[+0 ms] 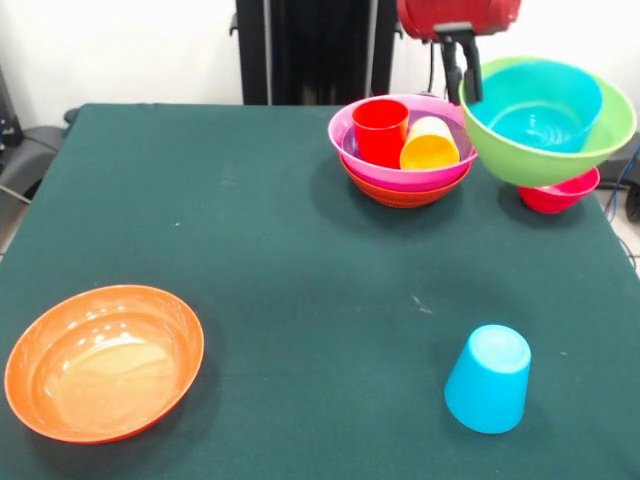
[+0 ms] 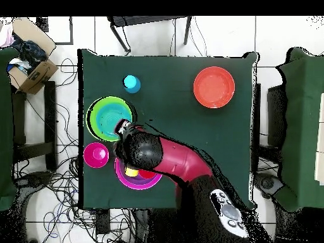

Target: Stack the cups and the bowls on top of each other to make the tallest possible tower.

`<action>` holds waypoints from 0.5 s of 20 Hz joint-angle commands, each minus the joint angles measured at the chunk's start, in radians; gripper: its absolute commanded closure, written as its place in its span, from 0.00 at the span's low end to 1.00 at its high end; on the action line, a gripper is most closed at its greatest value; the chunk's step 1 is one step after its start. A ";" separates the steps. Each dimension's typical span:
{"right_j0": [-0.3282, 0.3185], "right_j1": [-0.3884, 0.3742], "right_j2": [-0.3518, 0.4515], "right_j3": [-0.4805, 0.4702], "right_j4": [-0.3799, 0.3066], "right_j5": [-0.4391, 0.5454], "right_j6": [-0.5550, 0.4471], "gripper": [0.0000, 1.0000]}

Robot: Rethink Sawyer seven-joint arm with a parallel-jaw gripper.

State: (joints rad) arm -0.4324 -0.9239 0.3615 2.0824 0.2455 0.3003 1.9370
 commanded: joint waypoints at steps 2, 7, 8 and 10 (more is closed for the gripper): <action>-0.194 -0.061 0.265 0.181 -0.132 0.064 -0.155 1.00; -0.338 -0.040 0.371 0.225 -0.226 0.084 -0.202 1.00; -0.362 -0.040 0.392 0.234 -0.243 0.089 -0.204 1.00; -0.408 -0.047 0.436 0.252 -0.274 0.101 -0.201 1.00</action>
State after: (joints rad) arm -0.7356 -0.9688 0.5995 2.2064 0.1068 0.3003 1.9370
